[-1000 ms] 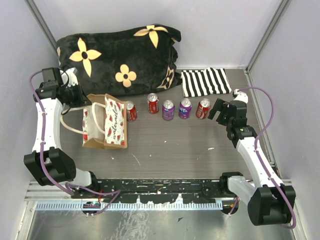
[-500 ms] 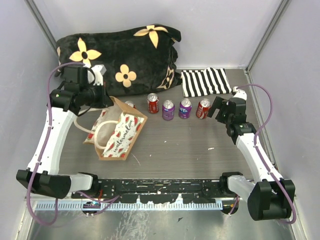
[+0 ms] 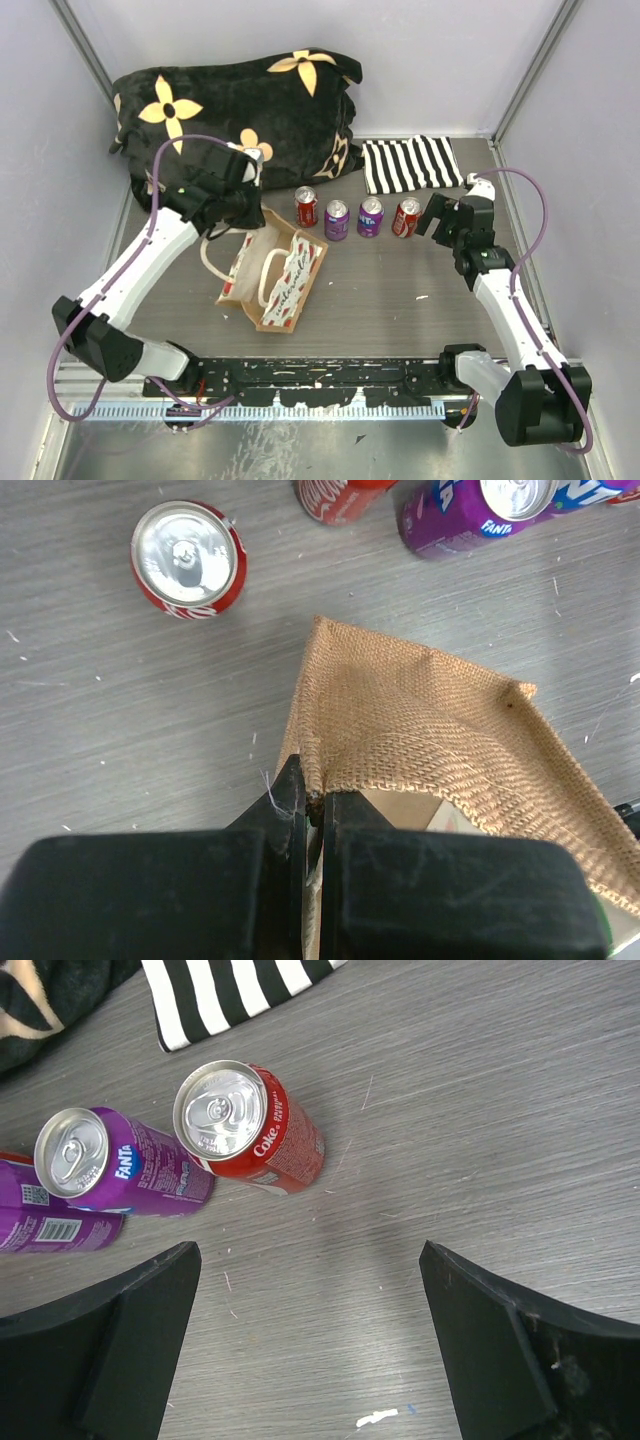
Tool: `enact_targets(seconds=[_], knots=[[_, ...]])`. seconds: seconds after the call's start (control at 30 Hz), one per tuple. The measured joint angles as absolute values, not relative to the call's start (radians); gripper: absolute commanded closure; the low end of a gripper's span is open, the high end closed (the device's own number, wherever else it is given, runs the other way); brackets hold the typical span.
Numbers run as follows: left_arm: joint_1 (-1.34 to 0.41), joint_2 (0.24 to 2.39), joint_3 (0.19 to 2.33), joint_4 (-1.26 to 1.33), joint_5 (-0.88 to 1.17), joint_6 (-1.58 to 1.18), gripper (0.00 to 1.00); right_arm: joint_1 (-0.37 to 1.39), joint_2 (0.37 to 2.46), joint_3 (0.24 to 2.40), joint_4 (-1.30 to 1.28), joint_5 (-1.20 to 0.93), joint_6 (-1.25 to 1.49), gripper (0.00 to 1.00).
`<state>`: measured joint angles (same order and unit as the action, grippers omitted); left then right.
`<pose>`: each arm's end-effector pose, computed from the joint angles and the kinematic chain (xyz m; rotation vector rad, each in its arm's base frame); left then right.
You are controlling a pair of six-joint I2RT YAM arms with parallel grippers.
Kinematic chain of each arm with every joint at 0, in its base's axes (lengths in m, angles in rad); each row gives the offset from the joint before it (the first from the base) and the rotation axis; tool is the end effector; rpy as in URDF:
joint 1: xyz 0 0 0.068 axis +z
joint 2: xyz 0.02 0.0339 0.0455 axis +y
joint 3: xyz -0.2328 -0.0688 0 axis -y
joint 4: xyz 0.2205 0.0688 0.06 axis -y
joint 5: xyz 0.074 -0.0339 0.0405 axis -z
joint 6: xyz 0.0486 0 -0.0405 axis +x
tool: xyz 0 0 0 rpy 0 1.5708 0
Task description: Place the beverage into the canvas bag
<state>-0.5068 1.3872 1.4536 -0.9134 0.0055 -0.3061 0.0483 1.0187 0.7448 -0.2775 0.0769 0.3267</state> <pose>0.2401 -0.1336 0.3250 0.2483 2.4404 -0.3733 0.2306 0.0074 0.2457 0.3398 2.0962 0.1410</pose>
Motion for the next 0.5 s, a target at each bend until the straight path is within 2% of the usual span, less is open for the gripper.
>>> enact_targets(seconds=[0.23, 0.5], knots=[[-0.618, 1.452, 1.398, -0.864, -0.116, -0.421, 1.0, 0.048, 0.982, 0.745, -0.298, 0.078, 0.323, 0.03], [-0.632, 1.596, 1.409, -0.829, -0.223, -0.593, 1.0, 0.048, 0.973, 0.745, -0.326, 0.081, 0.323, 0.03]])
